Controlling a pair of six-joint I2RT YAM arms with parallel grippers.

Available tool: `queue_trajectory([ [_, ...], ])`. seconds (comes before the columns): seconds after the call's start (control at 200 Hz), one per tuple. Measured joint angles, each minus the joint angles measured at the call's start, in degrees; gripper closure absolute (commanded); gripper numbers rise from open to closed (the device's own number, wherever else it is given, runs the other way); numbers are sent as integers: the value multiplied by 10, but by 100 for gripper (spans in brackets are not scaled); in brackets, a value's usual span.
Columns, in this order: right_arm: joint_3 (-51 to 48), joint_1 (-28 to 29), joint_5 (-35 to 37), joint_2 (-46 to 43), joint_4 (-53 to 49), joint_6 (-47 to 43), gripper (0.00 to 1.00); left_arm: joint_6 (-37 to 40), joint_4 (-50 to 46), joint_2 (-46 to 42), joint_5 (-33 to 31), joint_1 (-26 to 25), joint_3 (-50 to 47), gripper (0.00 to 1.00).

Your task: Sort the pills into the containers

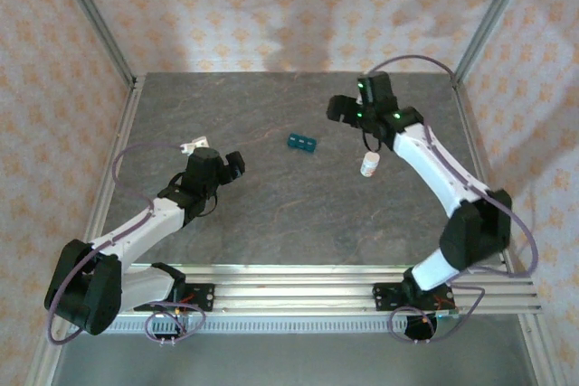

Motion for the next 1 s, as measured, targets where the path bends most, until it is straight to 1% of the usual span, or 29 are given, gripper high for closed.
queue_trajectory([
  [0.13,99,28,-21,114,-30,3,15,0,-2,6,2,0,2,0],
  [0.2,145,32,-34,177,-50,8,19,0,-2,14,4,0,6,0],
  [0.335,245,30,-55,299,-92,20,23,0,-3,25,12,0,14,0],
  [0.385,271,30,-56,333,-103,25,24,-1,-3,27,15,0,16,0],
  [0.5,315,30,-59,394,-122,24,32,-5,-4,31,17,0,20,0],
  [0.526,322,30,-60,404,-124,25,34,-6,-5,31,19,0,21,0],
  [0.681,343,30,-78,439,-126,24,38,-13,-6,34,26,0,23,0],
  [0.866,341,30,-103,443,-114,24,39,-15,-6,34,31,0,23,0],
  [0.951,332,30,-113,443,-100,24,41,-15,-6,35,32,0,23,0],
  [1.001,325,30,-117,443,-96,24,44,-15,-6,36,32,0,23,0],
])
